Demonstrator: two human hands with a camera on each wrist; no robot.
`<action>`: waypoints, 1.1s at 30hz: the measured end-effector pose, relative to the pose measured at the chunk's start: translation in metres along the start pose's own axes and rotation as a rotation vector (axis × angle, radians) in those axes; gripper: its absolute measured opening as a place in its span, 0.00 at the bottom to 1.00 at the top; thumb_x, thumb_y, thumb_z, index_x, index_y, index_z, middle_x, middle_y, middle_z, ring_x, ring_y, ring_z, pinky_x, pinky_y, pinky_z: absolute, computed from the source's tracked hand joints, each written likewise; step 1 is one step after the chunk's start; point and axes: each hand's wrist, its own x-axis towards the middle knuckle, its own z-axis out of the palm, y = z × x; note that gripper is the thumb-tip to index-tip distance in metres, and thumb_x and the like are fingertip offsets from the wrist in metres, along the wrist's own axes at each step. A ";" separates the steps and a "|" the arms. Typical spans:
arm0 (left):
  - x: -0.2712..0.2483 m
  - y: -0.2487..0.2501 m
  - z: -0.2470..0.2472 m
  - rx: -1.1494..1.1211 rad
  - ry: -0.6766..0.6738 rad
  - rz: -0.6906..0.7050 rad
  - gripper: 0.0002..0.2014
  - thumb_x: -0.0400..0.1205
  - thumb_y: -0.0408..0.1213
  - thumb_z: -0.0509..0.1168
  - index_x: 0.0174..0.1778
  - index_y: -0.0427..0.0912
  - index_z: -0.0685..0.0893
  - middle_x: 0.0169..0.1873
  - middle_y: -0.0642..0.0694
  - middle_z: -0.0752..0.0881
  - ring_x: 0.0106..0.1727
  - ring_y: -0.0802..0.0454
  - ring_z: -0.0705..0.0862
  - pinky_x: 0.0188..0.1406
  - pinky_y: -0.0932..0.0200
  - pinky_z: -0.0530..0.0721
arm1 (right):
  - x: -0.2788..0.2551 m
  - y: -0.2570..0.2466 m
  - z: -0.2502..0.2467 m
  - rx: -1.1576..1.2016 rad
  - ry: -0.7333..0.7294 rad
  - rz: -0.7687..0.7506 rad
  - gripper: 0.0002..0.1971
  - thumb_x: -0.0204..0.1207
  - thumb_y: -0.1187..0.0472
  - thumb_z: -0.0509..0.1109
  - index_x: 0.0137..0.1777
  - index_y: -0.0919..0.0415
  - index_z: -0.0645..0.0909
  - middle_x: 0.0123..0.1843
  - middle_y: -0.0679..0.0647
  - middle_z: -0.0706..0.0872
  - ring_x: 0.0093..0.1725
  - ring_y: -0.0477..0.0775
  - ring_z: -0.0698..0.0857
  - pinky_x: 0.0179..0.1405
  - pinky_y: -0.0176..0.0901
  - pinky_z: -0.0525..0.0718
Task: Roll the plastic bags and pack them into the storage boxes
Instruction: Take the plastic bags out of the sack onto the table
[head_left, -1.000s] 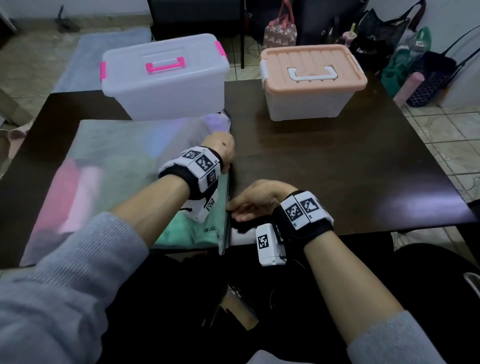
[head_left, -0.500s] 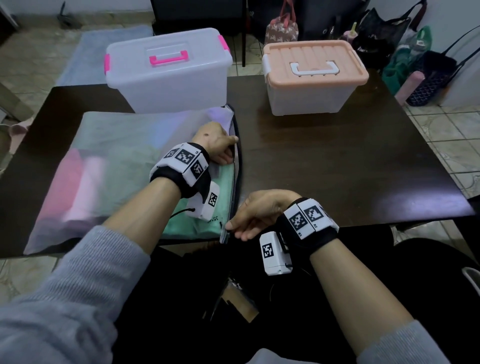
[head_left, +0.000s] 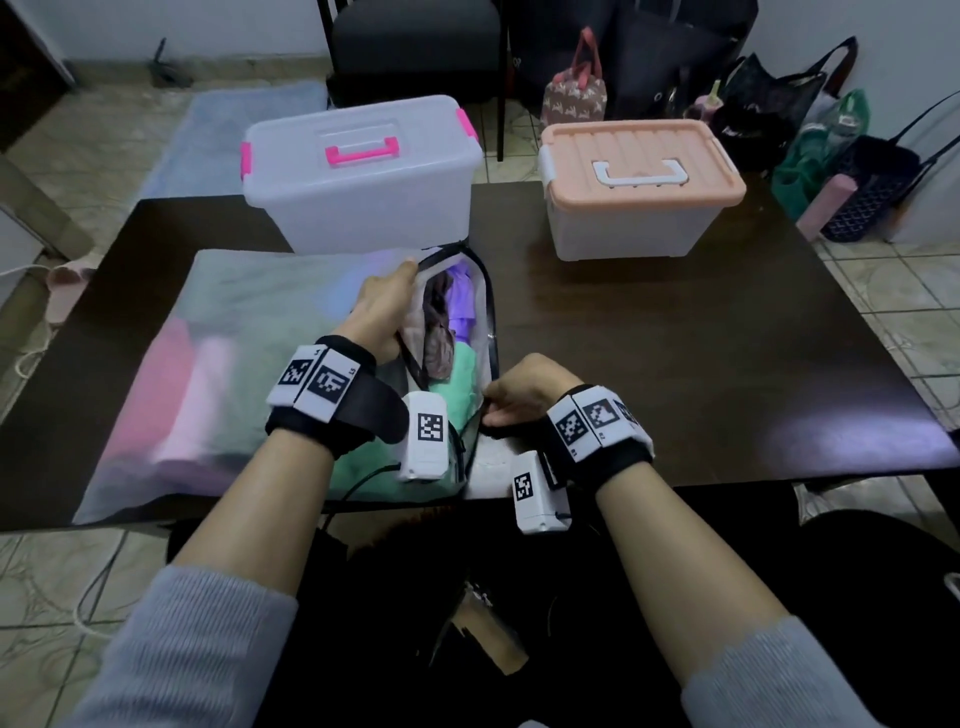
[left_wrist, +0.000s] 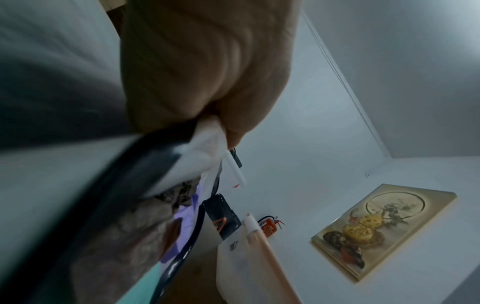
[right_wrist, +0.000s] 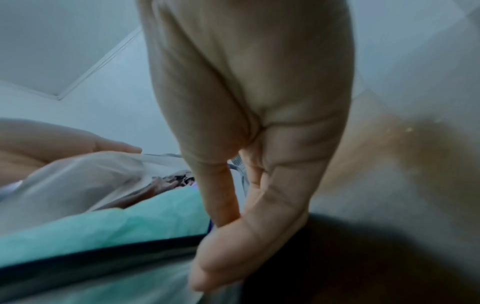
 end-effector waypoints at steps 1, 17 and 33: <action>0.000 0.002 0.000 0.009 0.007 0.011 0.12 0.86 0.44 0.58 0.45 0.39 0.77 0.28 0.47 0.79 0.22 0.56 0.78 0.21 0.67 0.76 | 0.001 0.000 -0.002 -0.031 0.027 0.016 0.13 0.77 0.70 0.68 0.30 0.69 0.78 0.18 0.58 0.83 0.15 0.49 0.82 0.19 0.37 0.83; -0.003 0.003 -0.003 -0.305 -0.137 -0.022 0.16 0.86 0.37 0.53 0.44 0.35 0.84 0.35 0.43 0.90 0.35 0.50 0.89 0.47 0.57 0.86 | -0.014 0.005 -0.075 -0.018 0.267 0.009 0.13 0.79 0.68 0.68 0.33 0.72 0.76 0.14 0.54 0.80 0.12 0.47 0.80 0.13 0.32 0.80; -0.003 -0.014 0.033 -0.275 -0.115 -0.044 0.14 0.84 0.34 0.55 0.34 0.38 0.80 0.19 0.48 0.84 0.24 0.53 0.84 0.33 0.61 0.83 | -0.034 -0.073 -0.043 0.051 0.163 -0.291 0.13 0.82 0.64 0.61 0.33 0.59 0.71 0.30 0.56 0.70 0.26 0.51 0.69 0.25 0.37 0.69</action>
